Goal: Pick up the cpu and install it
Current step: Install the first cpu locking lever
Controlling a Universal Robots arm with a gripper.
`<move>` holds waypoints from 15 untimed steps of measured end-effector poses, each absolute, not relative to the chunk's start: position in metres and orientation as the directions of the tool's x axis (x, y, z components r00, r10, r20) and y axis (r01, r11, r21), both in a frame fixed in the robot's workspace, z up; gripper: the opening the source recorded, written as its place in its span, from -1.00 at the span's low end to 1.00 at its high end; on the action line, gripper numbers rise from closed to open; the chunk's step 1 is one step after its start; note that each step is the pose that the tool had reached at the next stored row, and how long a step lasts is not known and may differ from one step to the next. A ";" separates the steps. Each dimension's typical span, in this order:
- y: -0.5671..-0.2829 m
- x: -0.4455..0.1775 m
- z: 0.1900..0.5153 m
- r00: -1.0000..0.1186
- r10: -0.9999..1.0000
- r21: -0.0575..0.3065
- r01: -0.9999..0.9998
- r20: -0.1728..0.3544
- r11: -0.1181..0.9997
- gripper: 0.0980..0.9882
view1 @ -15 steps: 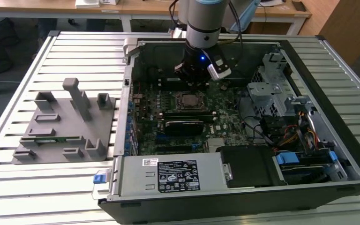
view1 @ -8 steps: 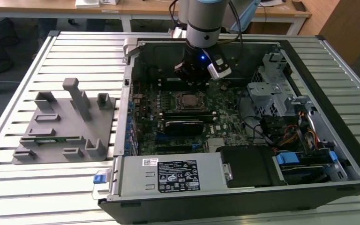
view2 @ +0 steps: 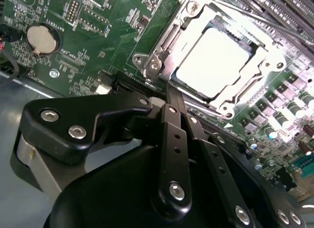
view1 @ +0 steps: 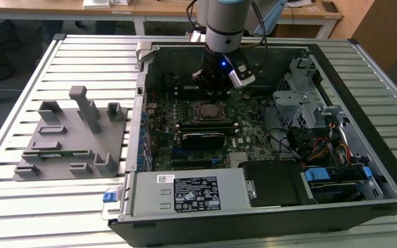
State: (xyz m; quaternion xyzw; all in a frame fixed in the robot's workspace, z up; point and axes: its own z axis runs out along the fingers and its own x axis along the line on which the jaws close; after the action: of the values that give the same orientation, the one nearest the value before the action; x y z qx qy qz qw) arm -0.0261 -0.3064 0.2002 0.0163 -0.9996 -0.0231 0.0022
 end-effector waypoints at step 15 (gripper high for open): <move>-0.306 -0.025 0.195 -0.999 -0.033 0.039 -0.033 0.005 0.999 -0.98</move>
State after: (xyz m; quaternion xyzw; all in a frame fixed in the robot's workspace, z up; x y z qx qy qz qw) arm -0.0248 -0.3058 0.1950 0.0163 -0.9997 -0.0196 0.0027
